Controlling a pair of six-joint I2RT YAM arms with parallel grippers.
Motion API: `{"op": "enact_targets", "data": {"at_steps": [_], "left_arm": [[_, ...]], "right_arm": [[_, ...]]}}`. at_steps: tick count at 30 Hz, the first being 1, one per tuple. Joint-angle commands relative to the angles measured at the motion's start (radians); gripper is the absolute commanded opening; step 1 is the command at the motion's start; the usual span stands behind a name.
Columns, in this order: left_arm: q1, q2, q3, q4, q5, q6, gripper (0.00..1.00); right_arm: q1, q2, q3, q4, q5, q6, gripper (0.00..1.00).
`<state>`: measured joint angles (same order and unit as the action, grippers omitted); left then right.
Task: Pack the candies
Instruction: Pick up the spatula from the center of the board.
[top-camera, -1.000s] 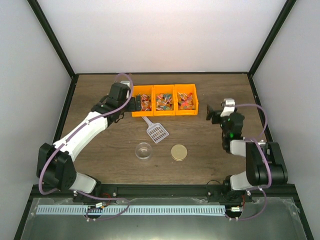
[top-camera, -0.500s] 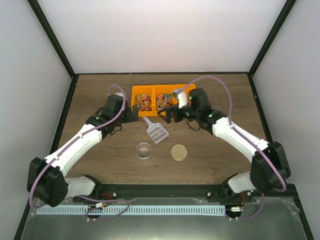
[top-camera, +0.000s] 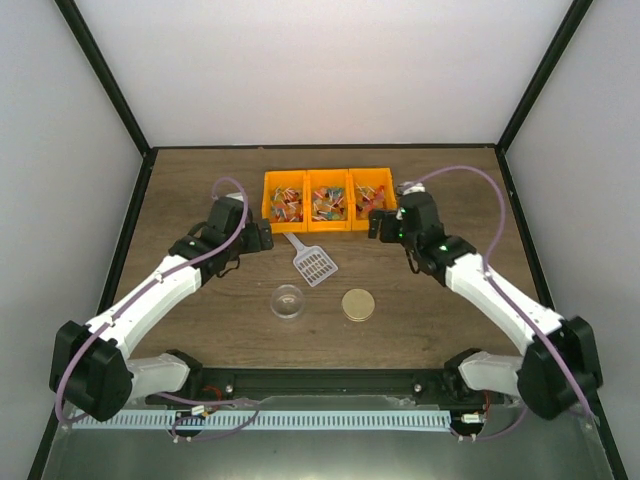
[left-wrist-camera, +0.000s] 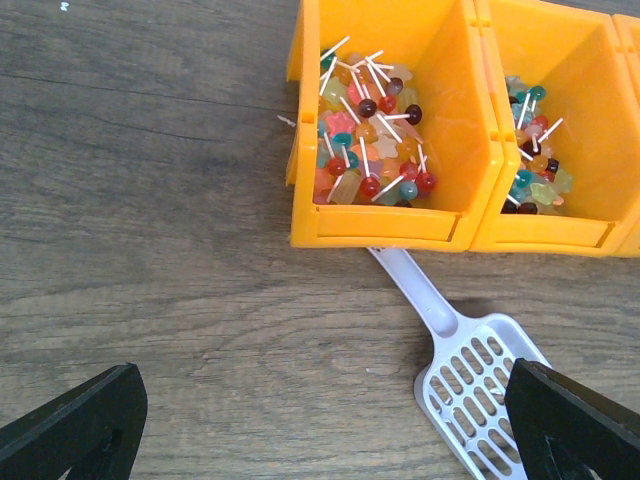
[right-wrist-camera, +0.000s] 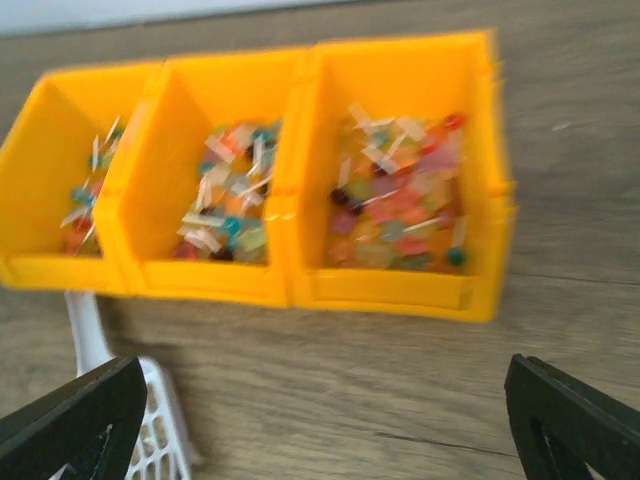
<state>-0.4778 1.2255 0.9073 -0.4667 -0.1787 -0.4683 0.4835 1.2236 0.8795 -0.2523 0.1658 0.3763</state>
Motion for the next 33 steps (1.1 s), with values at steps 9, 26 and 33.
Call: {"op": "enact_targets", "data": {"at_steps": [9, 26, 33], "left_arm": [[-0.001, 0.010, -0.055, 0.002, -0.023, -0.013, 1.00], [-0.001, -0.089, -0.165, -0.032, -0.025, -0.076, 1.00], [-0.001, -0.088, -0.159, -0.030, -0.024, -0.060, 1.00]], "right_arm": [[0.184, 0.431, 0.153, -0.050, -0.275, -0.140, 0.80], [0.214, 0.643, 0.269, -0.078, -0.201, -0.182, 0.25], [0.214, 0.590, 0.248, -0.103, -0.182, -0.171, 0.15]]}}
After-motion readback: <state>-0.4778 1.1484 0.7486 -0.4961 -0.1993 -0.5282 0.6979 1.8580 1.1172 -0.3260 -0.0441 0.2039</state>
